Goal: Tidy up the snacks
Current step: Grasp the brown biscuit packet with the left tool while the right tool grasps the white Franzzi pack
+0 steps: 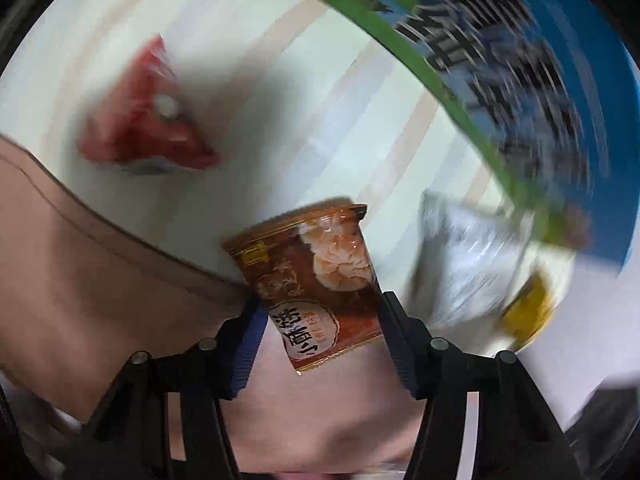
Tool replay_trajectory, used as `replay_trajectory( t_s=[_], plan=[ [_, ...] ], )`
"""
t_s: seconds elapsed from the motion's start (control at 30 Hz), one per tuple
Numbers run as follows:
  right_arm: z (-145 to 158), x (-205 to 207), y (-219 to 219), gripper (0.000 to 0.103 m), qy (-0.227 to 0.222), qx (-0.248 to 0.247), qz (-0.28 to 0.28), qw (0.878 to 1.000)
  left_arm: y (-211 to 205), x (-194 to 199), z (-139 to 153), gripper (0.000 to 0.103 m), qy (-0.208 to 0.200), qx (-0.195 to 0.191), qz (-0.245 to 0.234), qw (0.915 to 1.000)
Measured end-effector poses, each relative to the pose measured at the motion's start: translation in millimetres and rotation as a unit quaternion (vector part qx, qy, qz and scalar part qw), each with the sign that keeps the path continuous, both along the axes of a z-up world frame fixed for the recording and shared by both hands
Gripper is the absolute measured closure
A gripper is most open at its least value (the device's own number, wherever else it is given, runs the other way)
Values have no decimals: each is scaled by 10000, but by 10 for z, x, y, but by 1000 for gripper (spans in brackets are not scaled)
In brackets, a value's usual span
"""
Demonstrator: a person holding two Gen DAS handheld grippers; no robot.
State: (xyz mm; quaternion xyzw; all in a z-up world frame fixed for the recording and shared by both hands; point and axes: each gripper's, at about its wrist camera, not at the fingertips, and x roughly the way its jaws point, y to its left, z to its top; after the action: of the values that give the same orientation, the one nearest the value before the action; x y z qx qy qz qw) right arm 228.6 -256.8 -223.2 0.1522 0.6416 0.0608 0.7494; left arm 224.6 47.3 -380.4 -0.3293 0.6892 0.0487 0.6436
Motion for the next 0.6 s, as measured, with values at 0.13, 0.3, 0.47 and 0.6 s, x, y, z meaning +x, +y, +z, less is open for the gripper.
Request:
replay_trajectory(
  t_s=[0.13, 0.3, 0.47, 0.6],
  plan=[
    [-80, 203, 187, 30, 5, 8, -290, 9996, 51, -196, 61, 48, -170, 600, -663, 9958],
    [-307, 504, 382, 30, 157, 66, -929, 9955, 236, -328, 89, 48, -206, 958, -798, 9920],
    [-473, 709, 647, 28, 254, -317, -1060, 9935, 483, -400, 47, 48, -143, 572, -325, 9977],
    [-542, 753, 1047, 28, 210, -1052, -36, 9942, 678, -378, 24, 48, -122, 409, -168, 9989]
  ],
)
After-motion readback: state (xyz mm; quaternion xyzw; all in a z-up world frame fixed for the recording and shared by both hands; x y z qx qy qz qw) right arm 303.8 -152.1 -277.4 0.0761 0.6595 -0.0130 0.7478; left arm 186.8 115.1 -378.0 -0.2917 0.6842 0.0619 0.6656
